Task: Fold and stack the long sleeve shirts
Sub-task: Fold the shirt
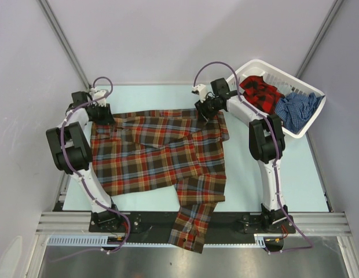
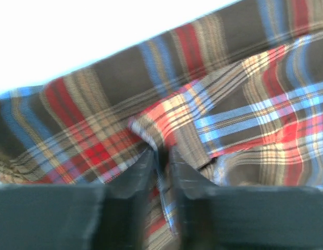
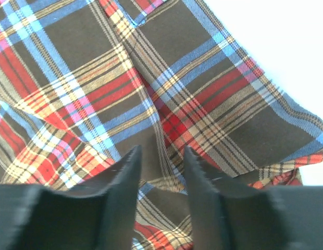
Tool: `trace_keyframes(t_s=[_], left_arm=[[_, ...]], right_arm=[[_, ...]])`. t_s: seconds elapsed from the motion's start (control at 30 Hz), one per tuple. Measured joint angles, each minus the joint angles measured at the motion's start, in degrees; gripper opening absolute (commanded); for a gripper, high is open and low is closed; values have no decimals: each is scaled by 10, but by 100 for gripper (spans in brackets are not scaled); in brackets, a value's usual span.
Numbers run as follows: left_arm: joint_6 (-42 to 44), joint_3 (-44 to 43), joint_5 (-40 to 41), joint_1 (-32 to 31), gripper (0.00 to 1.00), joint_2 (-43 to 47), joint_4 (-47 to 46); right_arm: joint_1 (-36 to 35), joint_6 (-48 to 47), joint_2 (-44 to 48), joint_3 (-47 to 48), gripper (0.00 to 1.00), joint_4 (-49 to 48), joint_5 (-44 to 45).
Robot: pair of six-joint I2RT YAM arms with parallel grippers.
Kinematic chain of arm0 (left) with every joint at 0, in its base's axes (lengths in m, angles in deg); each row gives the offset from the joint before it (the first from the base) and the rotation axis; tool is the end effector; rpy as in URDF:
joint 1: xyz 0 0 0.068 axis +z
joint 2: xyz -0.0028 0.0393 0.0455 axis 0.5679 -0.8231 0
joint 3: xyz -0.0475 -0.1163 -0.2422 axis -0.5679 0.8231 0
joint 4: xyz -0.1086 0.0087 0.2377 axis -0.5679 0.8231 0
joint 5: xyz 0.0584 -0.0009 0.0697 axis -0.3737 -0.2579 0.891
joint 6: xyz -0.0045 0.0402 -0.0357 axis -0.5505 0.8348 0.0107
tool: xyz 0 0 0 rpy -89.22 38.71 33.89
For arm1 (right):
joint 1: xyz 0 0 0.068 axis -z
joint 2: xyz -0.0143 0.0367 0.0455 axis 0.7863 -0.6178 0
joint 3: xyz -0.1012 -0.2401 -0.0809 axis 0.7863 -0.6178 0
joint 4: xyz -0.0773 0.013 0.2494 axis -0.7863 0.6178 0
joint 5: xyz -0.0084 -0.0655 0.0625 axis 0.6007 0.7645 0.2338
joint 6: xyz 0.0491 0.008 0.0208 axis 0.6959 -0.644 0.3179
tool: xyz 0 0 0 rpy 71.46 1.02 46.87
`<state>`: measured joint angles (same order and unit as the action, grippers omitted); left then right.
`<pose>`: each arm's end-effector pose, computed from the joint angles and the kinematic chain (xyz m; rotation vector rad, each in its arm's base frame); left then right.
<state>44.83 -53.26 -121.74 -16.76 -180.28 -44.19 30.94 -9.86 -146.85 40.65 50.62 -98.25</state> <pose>0.4108 0.1119 0.1935 0.2718 2.3616 -0.4249 0.4606 0.1936 0.2004 -1.1326 2.1599 0.5605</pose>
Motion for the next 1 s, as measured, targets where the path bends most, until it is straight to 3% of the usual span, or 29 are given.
trace_keyframes(t_s=[0.13,0.27,0.47,0.77,1.0], left_arm=[[15,-5,30,0,61,2,4],[77,51,41,1,70,83,28],[207,187,46,1,67,287,139],[357,381,83,3,67,365,242],[507,470,118,18,67,565,352]], right_arm=[[-1,-2,1,0,56,8,21],[4,-4,30,-17,61,33,27],[9,-25,161,-132,57,89,10],[15,-63,241,-329,54,123,-22],[2,-129,461,-459,57,183,-51]])
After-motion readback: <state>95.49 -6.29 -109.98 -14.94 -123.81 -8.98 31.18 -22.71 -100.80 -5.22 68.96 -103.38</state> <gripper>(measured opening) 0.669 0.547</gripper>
